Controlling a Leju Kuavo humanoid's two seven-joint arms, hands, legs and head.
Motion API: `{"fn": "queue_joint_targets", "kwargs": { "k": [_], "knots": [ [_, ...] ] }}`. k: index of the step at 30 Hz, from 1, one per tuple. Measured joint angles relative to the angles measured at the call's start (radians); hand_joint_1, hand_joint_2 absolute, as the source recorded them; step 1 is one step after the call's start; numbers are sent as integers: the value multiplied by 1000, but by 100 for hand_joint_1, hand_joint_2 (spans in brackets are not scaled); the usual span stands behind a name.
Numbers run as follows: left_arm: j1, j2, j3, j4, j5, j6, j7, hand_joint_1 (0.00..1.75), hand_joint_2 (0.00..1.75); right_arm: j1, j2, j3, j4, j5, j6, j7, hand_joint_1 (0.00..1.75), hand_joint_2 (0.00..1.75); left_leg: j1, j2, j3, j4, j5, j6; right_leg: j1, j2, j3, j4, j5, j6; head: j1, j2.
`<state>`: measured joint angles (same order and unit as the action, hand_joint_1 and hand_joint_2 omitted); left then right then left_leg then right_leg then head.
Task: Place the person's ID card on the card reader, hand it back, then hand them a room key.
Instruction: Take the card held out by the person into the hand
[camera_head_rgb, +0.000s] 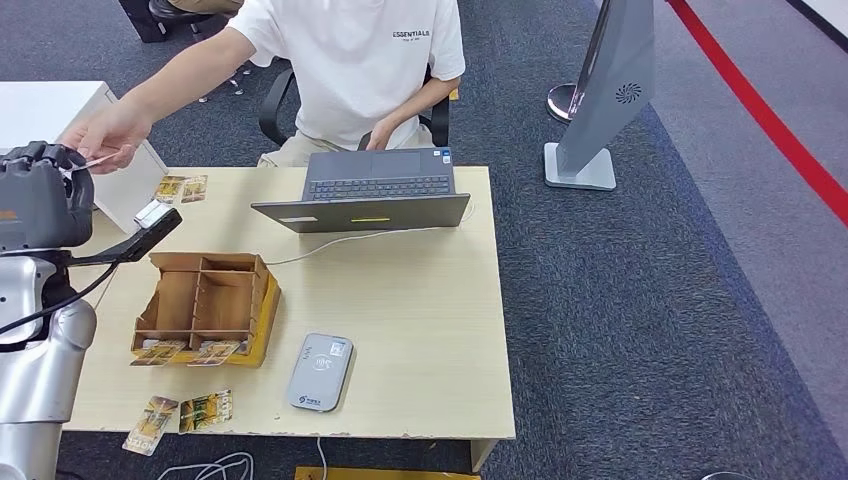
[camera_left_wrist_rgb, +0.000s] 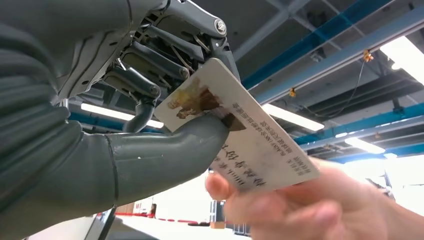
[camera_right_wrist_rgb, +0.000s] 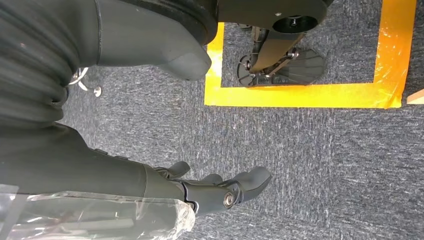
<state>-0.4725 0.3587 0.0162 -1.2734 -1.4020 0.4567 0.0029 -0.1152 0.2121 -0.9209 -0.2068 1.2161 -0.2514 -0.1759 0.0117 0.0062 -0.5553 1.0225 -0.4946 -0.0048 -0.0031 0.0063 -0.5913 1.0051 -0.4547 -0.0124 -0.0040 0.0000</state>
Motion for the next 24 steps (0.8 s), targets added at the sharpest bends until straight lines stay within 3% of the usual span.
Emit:
{"fn": "queue_joint_targets", "kwargs": {
  "k": [6, 12, 19, 24],
  "knots": [
    [1, -10, -26, -4, -38, 33, 15, 175, 175, 0, 0, 0, 0, 0, -1, 3, 0, 175, 0, 0, 0, 0, 0, 0, 0, 0, 0, 0, 0, 0, 0, 0],
    [39, -55, -95, -104, -31, 51, 7, 175, 175, 1, 0, 0, 0, -5, -5, 7, 0, 175, -1, 0, 0, 0, 0, 0, -1, 0, 0, 0, 0, 0, 0, 0],
    [168, -127, -269, -280, -26, 54, 4, 175, 175, 5, 0, -1, 0, -22, -10, 12, 0, 175, -1, 0, -1, 0, -2, 2, -1, 0, 0, -1, 0, 1, 0, 0],
    [255, -159, -394, -317, -21, 60, 33, 175, 175, 8, 0, -4, 0, -36, -18, 13, 0, 175, -1, 0, -1, 0, -2, 2, -1, 0, 0, -1, 0, 1, 0, 0]
  ]
}}
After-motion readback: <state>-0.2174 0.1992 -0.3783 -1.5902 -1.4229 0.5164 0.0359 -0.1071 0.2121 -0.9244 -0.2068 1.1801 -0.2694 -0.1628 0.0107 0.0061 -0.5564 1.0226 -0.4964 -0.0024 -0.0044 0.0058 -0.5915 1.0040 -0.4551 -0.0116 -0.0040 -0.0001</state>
